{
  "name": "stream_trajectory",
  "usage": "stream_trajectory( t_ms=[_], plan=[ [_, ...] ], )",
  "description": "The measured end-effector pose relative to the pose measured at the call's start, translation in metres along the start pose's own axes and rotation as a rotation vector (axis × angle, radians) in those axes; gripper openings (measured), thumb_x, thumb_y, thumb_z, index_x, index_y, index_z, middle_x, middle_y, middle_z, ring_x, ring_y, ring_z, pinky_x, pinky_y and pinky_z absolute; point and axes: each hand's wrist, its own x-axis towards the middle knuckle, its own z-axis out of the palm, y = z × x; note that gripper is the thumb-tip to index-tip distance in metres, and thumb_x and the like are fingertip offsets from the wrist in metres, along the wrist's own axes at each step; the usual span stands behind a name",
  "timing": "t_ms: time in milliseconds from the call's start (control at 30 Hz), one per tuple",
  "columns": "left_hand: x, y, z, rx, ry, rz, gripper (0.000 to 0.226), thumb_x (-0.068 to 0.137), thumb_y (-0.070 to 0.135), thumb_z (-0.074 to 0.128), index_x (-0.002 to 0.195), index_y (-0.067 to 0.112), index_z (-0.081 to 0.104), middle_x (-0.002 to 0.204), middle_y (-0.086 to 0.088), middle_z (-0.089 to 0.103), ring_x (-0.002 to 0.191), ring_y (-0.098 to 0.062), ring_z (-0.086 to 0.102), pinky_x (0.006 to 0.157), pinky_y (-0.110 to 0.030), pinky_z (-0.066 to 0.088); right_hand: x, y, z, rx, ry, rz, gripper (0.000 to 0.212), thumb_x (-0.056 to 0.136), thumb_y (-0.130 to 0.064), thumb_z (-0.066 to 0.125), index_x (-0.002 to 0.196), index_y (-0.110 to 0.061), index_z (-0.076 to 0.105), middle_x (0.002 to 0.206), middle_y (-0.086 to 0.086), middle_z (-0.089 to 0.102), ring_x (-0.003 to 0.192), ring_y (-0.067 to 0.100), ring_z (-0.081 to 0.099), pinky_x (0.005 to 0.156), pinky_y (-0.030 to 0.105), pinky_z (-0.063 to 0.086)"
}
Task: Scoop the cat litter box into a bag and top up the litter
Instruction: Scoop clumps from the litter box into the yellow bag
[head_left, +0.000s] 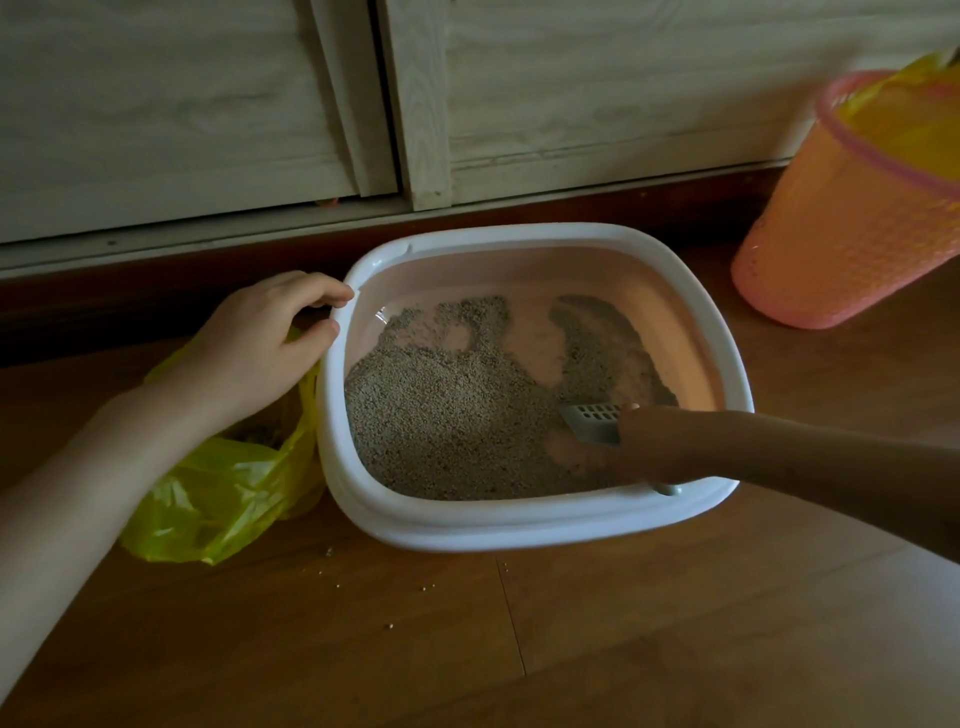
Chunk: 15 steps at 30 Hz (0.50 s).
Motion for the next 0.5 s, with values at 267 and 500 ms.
stream_trajectory(
  t_ms=[267, 500],
  plan=[
    [-0.001, -0.002, -0.002, 0.000, 0.004, 0.003, 0.031, 0.088, 0.008, 0.059, 0.118, 0.013, 0.061, 0.114, 0.001, 0.062, 0.105, -0.009, 0.053, 0.090, -0.022, 0.037, 0.017, 0.012, -0.003, -0.038, 0.001, -0.070, 0.031, 0.098, -0.033, 0.046, 0.115, -0.010, 0.060, 0.099, 0.002, 0.063, 0.073, 0.007, 0.053, 0.069, 0.019, 0.046],
    [-0.003, -0.004, -0.002, 0.004, -0.004, -0.013, 0.030, 0.089, 0.010, 0.058, 0.119, 0.015, 0.061, 0.116, 0.002, 0.061, 0.108, -0.009, 0.053, 0.091, -0.023, 0.037, 0.023, 0.013, -0.008, -0.070, 0.020, -0.074, 0.037, 0.099, -0.038, 0.042, 0.113, -0.010, 0.061, 0.094, 0.001, 0.063, 0.070, 0.007, 0.052, 0.066, 0.018, 0.044]
  ],
)
